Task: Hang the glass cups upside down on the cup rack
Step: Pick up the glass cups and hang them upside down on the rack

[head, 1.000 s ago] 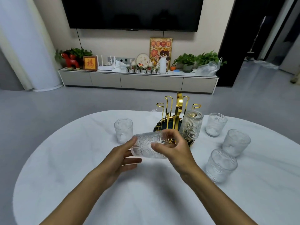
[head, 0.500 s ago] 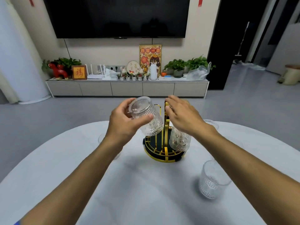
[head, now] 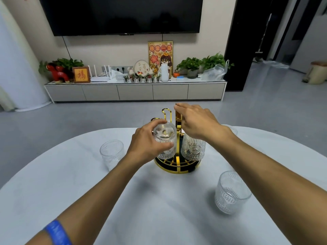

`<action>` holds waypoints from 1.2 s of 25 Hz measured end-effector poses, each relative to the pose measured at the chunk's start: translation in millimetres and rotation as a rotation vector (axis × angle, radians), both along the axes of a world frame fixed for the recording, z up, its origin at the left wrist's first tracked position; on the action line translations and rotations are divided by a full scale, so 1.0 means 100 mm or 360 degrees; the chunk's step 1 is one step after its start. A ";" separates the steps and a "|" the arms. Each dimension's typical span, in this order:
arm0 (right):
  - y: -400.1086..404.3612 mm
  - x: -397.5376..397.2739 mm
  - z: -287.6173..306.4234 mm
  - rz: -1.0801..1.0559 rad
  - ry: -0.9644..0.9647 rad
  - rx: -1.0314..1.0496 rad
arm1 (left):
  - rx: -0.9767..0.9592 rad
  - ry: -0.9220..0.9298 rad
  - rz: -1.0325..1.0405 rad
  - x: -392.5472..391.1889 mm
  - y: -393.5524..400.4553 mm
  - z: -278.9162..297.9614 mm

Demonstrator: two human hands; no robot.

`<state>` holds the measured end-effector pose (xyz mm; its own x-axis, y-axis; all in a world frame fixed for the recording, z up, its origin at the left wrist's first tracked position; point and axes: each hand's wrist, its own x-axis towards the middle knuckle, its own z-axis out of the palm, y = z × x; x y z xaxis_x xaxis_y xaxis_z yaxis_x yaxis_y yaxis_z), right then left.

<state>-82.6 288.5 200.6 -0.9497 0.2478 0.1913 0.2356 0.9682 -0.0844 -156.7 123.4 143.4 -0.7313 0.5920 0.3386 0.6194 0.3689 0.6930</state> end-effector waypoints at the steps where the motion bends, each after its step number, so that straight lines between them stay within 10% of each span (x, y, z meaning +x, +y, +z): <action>1: 0.01 0.00 0.00 0.0004 0.0003 -0.0008 | -0.0025 -0.0002 -0.0004 -0.01 0.02 -0.04; 15: -0.08 1.11 -0.51 -0.0145 0.0401 -0.0524 | 0.0222 -0.0157 0.0194 0.53 -0.17 -0.26; 19: -0.05 1.78 -0.86 -0.0480 -0.0218 -0.0270 | 0.0487 -0.0104 0.0185 1.11 -0.31 -0.38; 25: -0.13 1.87 -0.76 -0.0598 0.0052 -0.1036 | 0.0015 -0.0201 -0.0297 1.40 -0.37 -0.18; 30: -0.38 1.87 -0.29 0.0003 0.0493 -0.1690 | -0.0065 -0.0295 -0.0611 1.55 -0.21 0.06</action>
